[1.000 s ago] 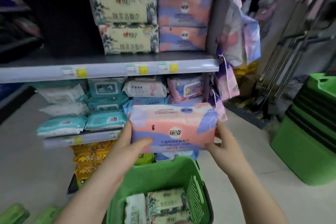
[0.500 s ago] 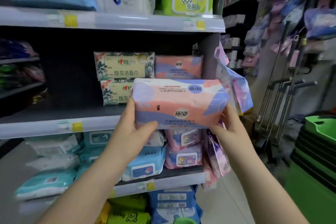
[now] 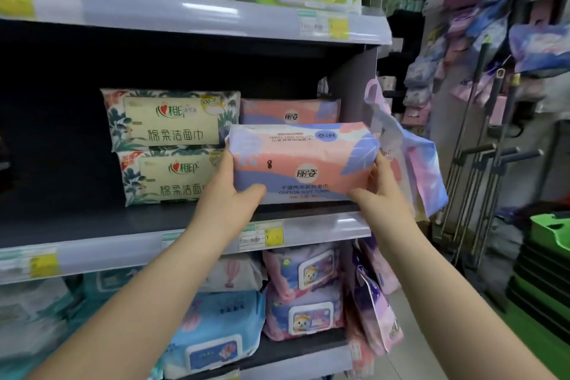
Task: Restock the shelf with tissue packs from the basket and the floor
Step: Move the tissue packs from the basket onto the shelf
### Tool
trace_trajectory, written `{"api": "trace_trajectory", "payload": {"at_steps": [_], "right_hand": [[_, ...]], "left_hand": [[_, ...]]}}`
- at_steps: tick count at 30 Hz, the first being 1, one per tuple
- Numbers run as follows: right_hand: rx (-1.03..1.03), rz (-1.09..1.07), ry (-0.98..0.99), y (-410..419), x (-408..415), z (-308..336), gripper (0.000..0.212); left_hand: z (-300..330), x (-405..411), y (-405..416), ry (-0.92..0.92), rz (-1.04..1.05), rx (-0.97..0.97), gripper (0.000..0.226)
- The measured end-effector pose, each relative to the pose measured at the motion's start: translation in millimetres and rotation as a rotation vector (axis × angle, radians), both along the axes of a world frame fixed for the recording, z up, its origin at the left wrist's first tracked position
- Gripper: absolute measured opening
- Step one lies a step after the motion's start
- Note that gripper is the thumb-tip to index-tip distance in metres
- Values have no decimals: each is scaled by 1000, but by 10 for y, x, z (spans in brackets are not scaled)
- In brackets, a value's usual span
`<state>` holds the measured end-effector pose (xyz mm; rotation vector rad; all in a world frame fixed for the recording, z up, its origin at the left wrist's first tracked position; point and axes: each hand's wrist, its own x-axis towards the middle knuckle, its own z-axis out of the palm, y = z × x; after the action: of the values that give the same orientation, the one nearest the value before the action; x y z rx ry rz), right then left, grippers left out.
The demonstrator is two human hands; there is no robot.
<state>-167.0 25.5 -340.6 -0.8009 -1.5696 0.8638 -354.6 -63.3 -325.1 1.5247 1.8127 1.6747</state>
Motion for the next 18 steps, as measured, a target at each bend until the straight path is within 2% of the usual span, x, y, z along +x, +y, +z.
{"api": "trace_trajectory", "payload": {"at_steps": [3,6,8,15,16,18], "right_hand": [[-24,-15,-23,196,-45,-49,73],[-49,-26,-66,337,-88,-129,76],[-50,-42,-120,391,-113,-174,79],[-82,-108,-194,460,-151,-126,70],[-92,-116,-181,459,-166,-109,69],[-102,-119,-138,442,-191,-91,64]], "left_hand": [[-48,-52,169,15,12,-30,54],[-110,-95,297,7,8,-95,66],[-156,-122,357,4,7,-113,66],[-202,-93,400,104,17,-110,78],[-200,-68,389,101,8,-103,78],[-223,-33,361,122,-10,-69,63]]}}
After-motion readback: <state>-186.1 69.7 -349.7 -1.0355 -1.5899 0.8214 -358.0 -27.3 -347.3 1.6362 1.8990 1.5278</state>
